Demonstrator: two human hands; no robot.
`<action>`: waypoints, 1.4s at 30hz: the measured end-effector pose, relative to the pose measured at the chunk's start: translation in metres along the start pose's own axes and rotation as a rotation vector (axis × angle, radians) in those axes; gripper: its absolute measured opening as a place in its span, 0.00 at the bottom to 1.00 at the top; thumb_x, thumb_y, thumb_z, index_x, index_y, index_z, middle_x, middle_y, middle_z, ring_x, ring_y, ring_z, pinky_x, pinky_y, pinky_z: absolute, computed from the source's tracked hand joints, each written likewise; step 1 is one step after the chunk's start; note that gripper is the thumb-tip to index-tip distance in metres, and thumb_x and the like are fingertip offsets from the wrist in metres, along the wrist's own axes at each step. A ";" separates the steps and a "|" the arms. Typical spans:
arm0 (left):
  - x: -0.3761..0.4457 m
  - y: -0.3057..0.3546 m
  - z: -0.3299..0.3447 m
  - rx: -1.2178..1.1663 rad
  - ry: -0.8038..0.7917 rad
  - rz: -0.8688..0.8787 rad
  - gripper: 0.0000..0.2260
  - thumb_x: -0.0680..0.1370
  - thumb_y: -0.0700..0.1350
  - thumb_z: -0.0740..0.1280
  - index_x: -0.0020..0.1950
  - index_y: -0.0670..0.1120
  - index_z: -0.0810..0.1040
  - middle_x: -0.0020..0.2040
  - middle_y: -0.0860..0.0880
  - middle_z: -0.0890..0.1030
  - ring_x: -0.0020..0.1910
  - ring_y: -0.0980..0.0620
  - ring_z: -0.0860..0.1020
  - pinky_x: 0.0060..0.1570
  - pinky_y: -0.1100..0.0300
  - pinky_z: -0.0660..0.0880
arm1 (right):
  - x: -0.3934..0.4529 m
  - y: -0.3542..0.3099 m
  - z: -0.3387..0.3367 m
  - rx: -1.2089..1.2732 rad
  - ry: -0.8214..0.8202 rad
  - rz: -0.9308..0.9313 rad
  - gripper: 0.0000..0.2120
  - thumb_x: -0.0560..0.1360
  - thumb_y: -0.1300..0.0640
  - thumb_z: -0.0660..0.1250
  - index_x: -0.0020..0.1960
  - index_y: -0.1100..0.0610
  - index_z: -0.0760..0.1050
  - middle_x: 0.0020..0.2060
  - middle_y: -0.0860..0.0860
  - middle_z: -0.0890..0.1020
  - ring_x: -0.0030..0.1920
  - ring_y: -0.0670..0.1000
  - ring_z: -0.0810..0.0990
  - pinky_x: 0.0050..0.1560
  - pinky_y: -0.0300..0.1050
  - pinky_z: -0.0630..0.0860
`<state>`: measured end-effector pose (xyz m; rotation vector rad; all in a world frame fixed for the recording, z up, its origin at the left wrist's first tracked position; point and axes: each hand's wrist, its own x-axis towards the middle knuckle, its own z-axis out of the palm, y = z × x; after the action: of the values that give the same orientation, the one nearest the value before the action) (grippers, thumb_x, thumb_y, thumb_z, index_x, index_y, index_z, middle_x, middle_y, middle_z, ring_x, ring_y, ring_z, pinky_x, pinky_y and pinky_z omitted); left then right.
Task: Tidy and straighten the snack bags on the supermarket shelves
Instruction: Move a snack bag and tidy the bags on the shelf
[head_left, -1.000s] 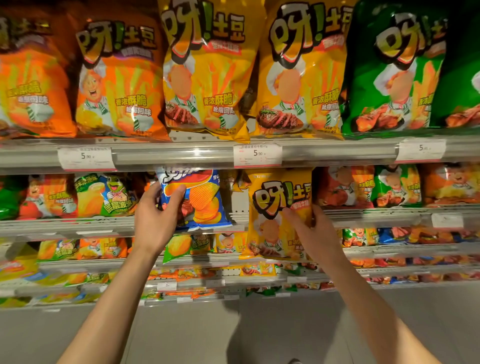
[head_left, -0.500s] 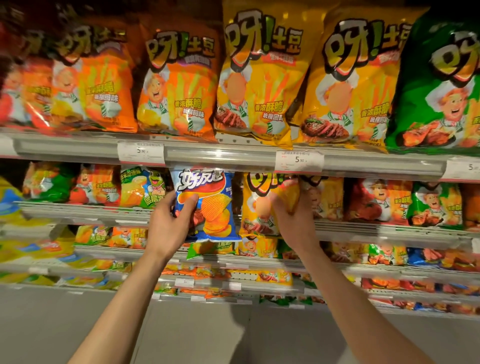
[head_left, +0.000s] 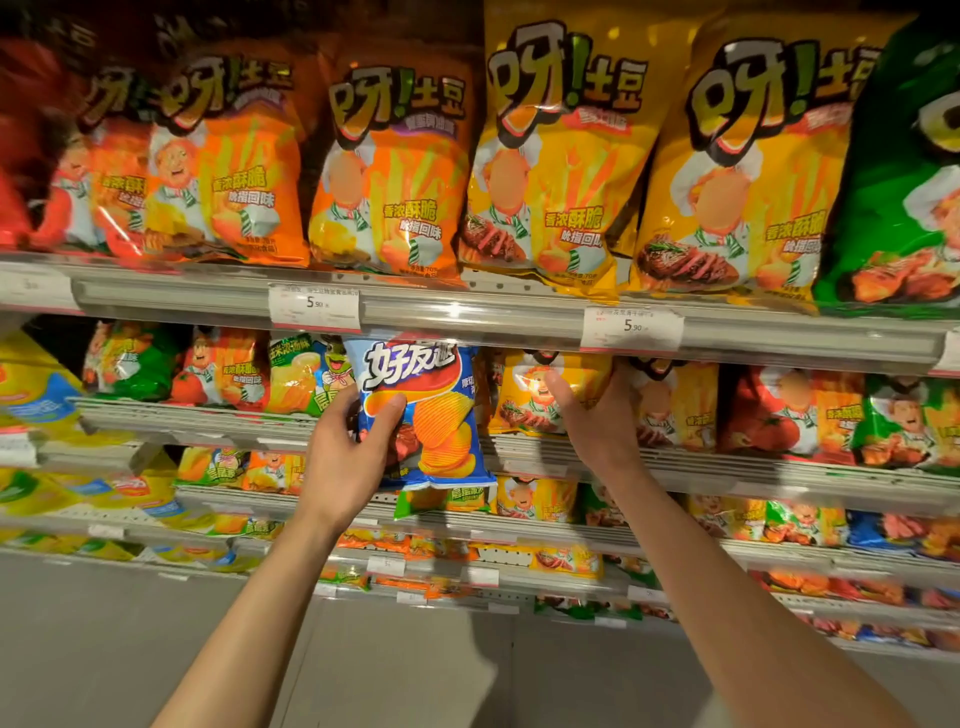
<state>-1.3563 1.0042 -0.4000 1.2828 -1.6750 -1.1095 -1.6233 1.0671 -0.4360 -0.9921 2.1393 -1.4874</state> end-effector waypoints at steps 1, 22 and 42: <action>-0.002 0.002 0.000 -0.013 -0.003 0.006 0.07 0.81 0.51 0.68 0.56 0.50 0.76 0.48 0.58 0.80 0.43 0.73 0.79 0.40 0.77 0.72 | -0.001 -0.001 0.002 0.007 -0.011 0.008 0.40 0.75 0.41 0.73 0.78 0.53 0.57 0.72 0.51 0.71 0.70 0.50 0.71 0.69 0.46 0.66; -0.038 -0.001 0.011 -0.232 -0.051 -0.030 0.16 0.78 0.51 0.72 0.65 0.49 0.77 0.52 0.56 0.85 0.49 0.61 0.85 0.44 0.64 0.81 | -0.053 0.007 -0.048 0.087 -0.016 0.143 0.12 0.77 0.50 0.74 0.57 0.55 0.78 0.49 0.48 0.83 0.52 0.48 0.82 0.53 0.40 0.78; -0.162 0.058 0.142 -0.333 -0.169 -0.024 0.13 0.79 0.44 0.72 0.63 0.45 0.77 0.51 0.50 0.85 0.37 0.61 0.85 0.30 0.64 0.79 | -0.172 0.067 -0.238 0.261 0.179 0.275 0.05 0.80 0.56 0.69 0.49 0.57 0.82 0.37 0.52 0.86 0.40 0.50 0.84 0.43 0.37 0.81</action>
<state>-1.4695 1.1964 -0.4038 1.0228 -1.5148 -1.4748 -1.6780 1.3635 -0.4233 -0.4697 2.0286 -1.7088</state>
